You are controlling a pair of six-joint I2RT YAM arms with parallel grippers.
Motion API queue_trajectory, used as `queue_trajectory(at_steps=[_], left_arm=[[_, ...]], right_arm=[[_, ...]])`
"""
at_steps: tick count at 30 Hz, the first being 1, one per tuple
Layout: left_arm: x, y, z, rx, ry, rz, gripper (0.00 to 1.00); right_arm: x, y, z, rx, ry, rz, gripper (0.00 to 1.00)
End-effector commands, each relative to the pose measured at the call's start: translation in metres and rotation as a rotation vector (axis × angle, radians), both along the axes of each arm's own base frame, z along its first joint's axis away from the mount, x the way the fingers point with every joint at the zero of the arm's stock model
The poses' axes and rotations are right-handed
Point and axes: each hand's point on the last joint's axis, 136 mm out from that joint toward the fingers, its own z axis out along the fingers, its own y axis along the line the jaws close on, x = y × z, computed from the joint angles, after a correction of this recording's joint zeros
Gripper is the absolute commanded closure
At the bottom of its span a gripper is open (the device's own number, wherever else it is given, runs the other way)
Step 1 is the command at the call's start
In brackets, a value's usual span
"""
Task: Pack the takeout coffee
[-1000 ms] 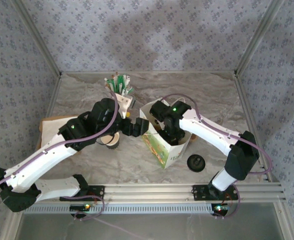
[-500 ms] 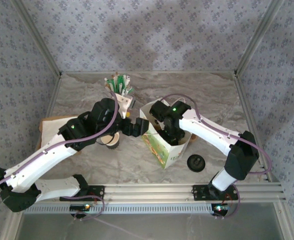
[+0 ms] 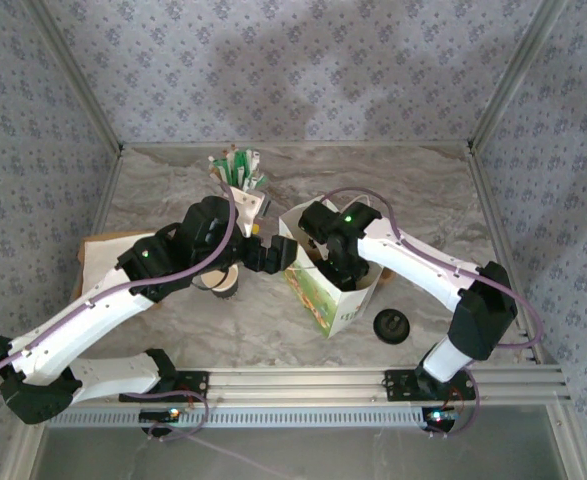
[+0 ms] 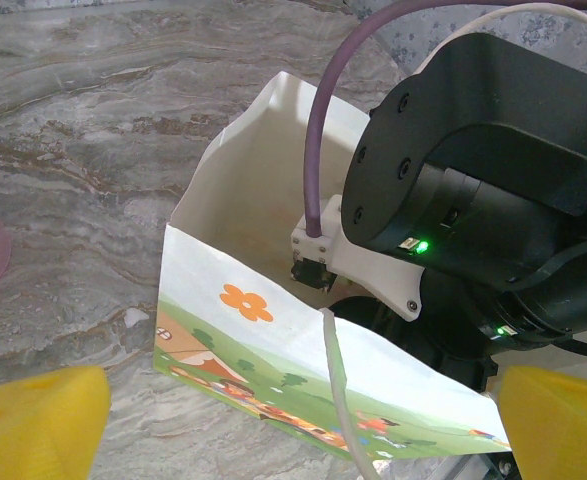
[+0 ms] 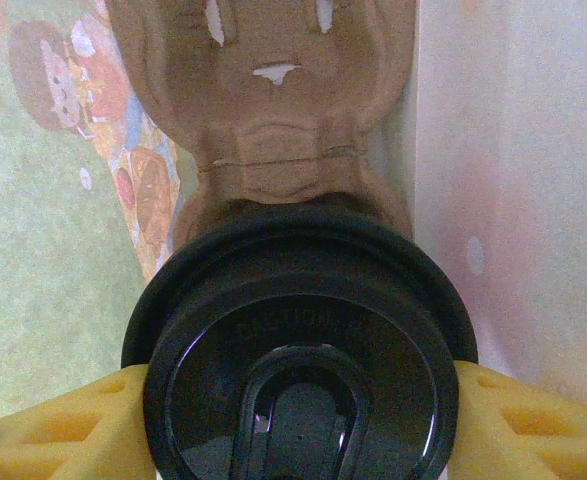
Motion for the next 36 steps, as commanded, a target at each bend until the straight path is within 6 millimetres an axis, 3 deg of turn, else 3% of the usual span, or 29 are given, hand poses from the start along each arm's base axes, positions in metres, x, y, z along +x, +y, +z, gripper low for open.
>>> queue_trajectory(at_steps=[1, 17, 28, 36], left_arm=[[0.001, -0.001, 0.008, -0.026, -0.021, 0.009, 0.01], [0.001, 0.000, 0.008, -0.025, -0.021, 0.011, 0.00], [0.001, -0.001, 0.007, -0.026, -0.020, 0.011, 0.01], [0.001, -0.001, 0.006, -0.023, -0.018, 0.010, 0.01]], right_arm=[[-0.008, -0.002, -0.005, -0.032, 0.050, 0.011, 0.43], [-0.013, -0.002, -0.040, -0.065, 0.096, 0.022, 0.43], [-0.012, 0.000, -0.037, -0.051, 0.085, 0.023, 0.43], [-0.015, 0.004, -0.049, -0.038, 0.103, 0.025, 0.43]])
